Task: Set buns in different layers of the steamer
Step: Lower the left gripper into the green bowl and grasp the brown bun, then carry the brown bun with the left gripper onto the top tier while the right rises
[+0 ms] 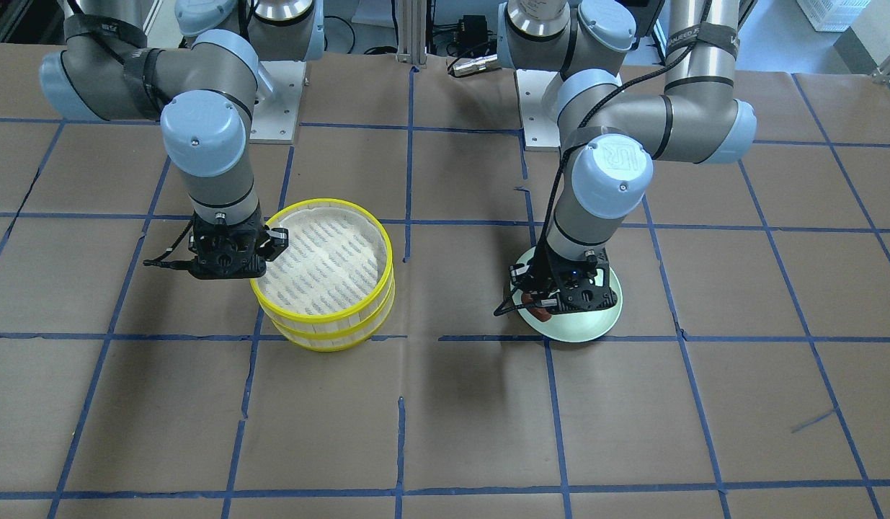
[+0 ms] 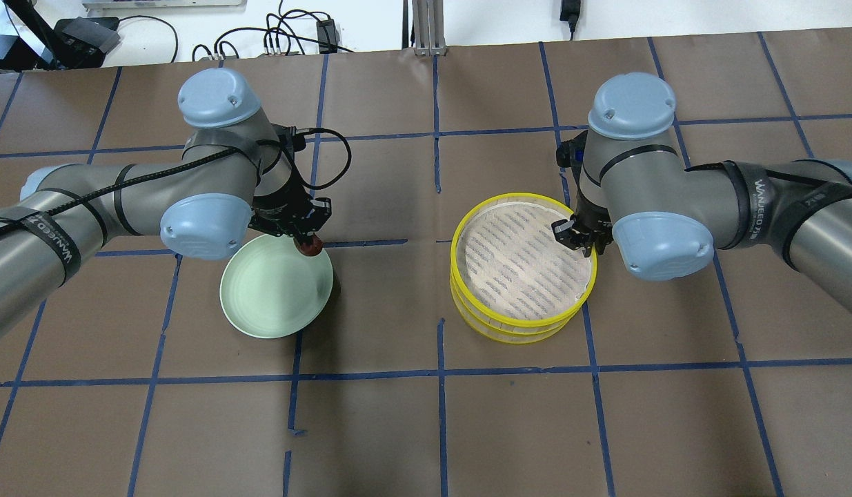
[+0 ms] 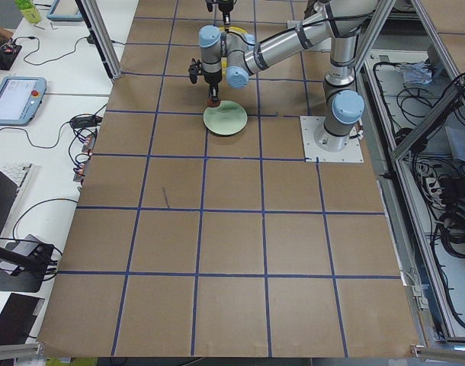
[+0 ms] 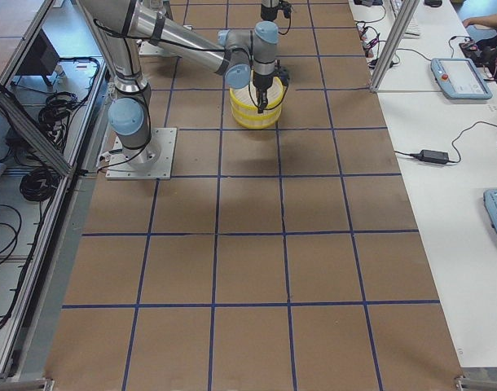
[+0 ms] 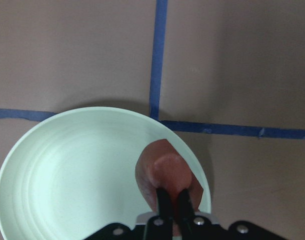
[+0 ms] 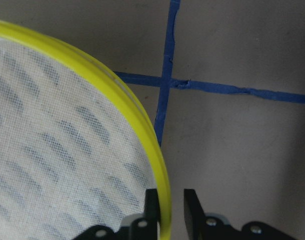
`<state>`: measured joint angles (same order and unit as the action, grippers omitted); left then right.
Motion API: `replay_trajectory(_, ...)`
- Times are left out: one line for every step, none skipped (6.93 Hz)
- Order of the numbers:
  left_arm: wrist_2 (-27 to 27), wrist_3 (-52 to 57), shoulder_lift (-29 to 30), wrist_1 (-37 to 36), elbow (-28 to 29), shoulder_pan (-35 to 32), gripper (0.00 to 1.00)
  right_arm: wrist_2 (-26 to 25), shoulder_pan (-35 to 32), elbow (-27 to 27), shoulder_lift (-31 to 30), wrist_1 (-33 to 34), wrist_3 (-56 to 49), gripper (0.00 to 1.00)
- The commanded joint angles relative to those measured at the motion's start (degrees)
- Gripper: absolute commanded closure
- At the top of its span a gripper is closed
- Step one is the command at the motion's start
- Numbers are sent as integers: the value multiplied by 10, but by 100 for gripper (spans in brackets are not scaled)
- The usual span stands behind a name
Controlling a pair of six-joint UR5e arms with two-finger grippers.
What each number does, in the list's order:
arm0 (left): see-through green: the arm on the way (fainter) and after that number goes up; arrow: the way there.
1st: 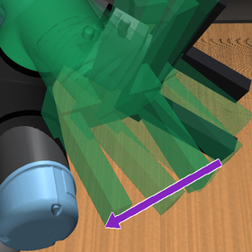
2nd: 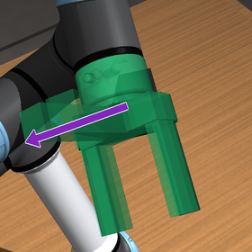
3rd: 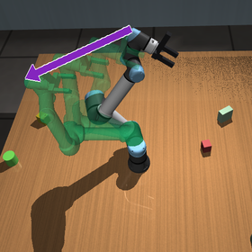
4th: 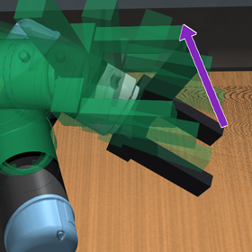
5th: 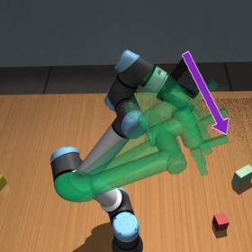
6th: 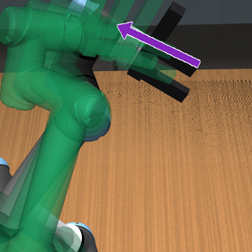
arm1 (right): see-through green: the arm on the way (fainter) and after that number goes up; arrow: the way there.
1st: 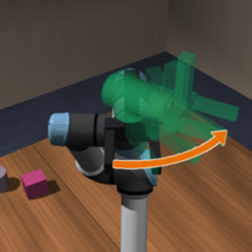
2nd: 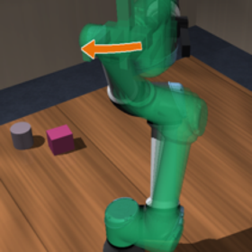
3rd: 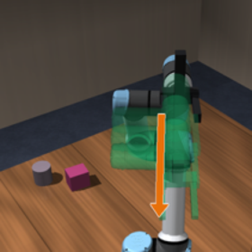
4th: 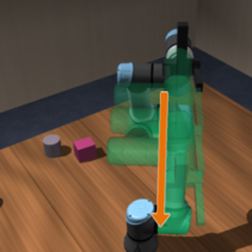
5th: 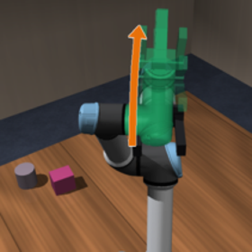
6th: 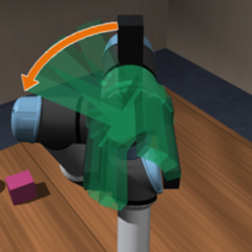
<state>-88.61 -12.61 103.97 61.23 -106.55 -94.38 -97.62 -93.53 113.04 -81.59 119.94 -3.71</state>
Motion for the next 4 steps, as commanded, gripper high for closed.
replay_trajectory(27, -184, -3, 11, 55, -91, 90, 24, 9, -55, -8, -35, -5, 0)
replay_trajectory(52, -262, 0, 13, 92, -132, 90, 51, 16, -115, -10, -104, -3, 0)
replay_trajectory(94, -328, 2, 6, 109, -147, 90, 56, 23, -190, -16, -194, -2, 0)
replay_trajectory(133, -393, 2, -17, 115, -169, 90, 76, 31, -268, -16, -291, -1, 1)
